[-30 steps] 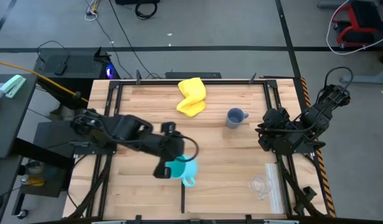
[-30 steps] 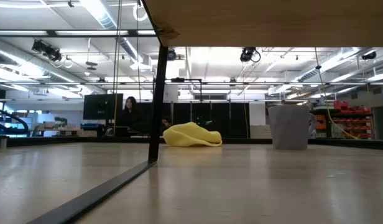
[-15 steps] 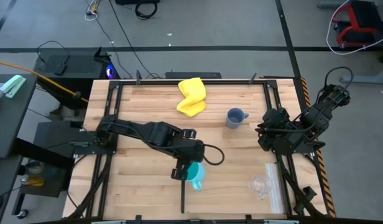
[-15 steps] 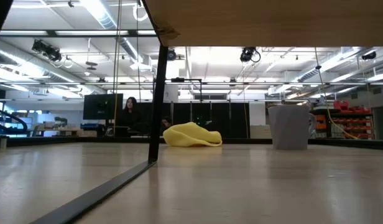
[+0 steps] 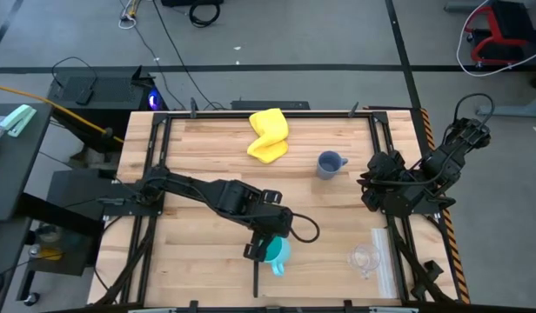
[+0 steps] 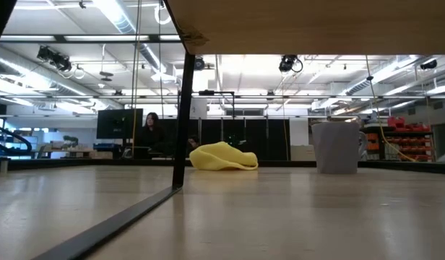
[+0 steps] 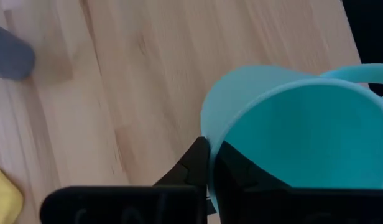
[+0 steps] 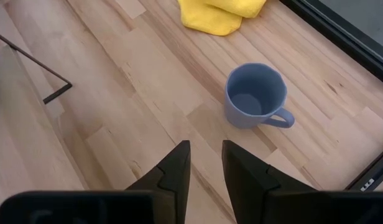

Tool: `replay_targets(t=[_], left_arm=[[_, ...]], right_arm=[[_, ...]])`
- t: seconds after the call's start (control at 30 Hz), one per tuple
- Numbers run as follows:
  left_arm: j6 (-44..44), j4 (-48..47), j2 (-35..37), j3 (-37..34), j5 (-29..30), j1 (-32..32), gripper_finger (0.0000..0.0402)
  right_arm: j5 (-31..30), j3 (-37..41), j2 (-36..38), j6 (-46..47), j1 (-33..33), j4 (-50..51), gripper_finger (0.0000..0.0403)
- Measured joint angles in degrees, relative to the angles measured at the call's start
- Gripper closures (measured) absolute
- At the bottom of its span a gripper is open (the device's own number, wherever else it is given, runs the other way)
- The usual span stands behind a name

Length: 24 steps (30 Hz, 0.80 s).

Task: Stack small to large cups/mugs on shelf
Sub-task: Put the blue mug on the shelf

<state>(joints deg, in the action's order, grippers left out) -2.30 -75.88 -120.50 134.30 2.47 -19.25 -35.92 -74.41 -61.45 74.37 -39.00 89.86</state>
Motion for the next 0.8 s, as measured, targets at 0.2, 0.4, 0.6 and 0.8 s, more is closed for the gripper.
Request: replay_targets(t=[0.2, 0.4, 0.6, 0.8], left_arm=[[0.4, 1.0, 0.0, 0.0, -0.8, -0.3, 0.039], [0.6, 1.2, 0.0, 0.0, -2.4, -0.7, 0.037], [0.6, 1.5, 0.0, 0.0, -2.4, -0.6, 0.0382], [0.6, 1.5, -0.2, 0.0, -2.4, -0.7, 0.0374]], right_arm=[[0.0, 0.0, 0.0, 0.0, 0.0, 0.0, 0.0303], [0.0, 0.0, 0.0, 0.0, 0.0, 0.0, 0.0303], [0.0, 0.0, 0.0, 0.0, 0.0, 0.0, 0.0303], [0.0, 0.0, 0.0, -0.7, 0.0, 0.0, 0.0303]])
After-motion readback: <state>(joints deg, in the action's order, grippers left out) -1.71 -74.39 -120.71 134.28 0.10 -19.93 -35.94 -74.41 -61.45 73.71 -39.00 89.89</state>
